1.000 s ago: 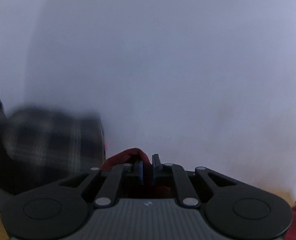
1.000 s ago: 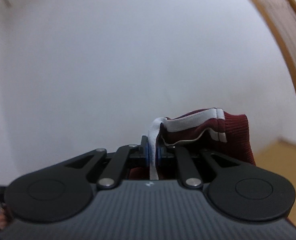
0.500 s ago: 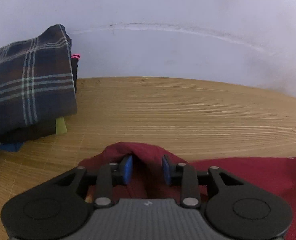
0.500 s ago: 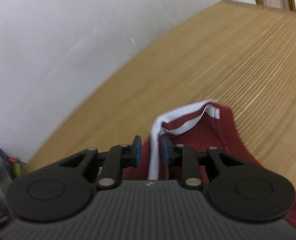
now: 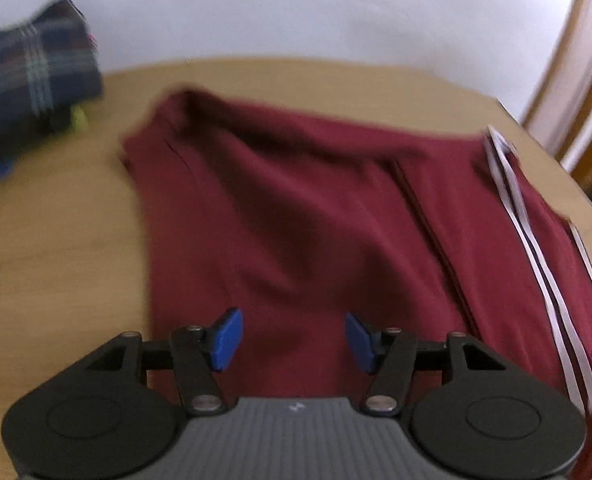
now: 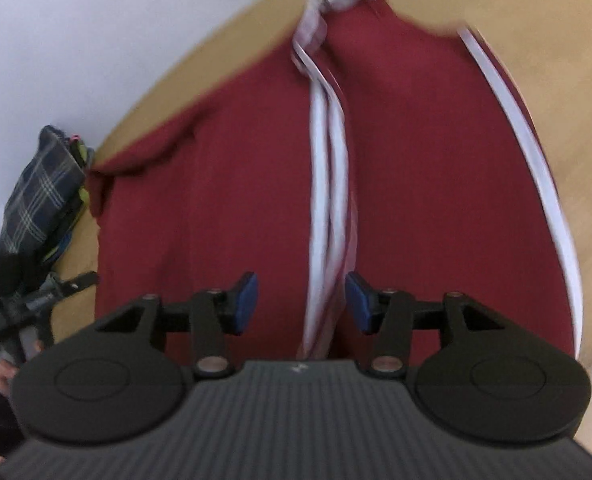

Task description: Fold clothes

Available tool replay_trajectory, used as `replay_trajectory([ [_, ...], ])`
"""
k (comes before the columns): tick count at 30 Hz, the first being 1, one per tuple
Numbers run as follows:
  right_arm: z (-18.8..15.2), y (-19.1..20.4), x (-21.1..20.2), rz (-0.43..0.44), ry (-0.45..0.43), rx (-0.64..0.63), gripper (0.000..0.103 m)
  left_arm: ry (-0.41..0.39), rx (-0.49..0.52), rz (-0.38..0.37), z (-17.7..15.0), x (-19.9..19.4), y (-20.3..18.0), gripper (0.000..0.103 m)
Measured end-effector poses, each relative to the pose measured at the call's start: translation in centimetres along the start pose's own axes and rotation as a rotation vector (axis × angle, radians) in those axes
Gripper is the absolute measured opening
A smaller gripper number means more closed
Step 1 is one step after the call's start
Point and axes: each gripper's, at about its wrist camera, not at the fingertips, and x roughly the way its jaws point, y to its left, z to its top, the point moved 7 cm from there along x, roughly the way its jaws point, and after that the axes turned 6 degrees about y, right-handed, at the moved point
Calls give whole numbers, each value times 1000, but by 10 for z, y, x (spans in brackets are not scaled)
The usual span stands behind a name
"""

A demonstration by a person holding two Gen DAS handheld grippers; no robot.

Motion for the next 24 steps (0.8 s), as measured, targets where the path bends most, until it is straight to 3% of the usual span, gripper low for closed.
replay_trajectory([
  [6, -32, 2, 15, 4, 62, -11, 51, 39, 91, 62, -20, 15, -8, 60],
  [8, -30, 2, 22, 2, 58, -23, 35, 39, 91, 65, -23, 15, -7, 60],
  [9, -28, 5, 22, -9, 69, -48, 14, 38, 91, 67, -24, 15, -7, 60],
  [11, -21, 21, 10, 54, 70, -92, 8, 37, 103, 73, -26, 17, -5, 60],
  [14, 2, 54, -12, 161, 53, -159, 7, 30, 116, 84, -28, 17, -6, 62],
  [17, 43, 82, -15, 188, 86, -173, 7, 24, 108, 77, -27, 18, -5, 66],
  [20, 100, 101, 14, 166, 175, -181, 7, 29, 102, 80, -26, 18, -7, 70],
  [22, 159, 131, 32, 144, 145, -274, 7, 35, 85, 90, -24, 19, -8, 70],
  [24, 251, 176, 41, 138, -8, -344, 7, 40, 66, 101, -23, 19, -8, 71],
])
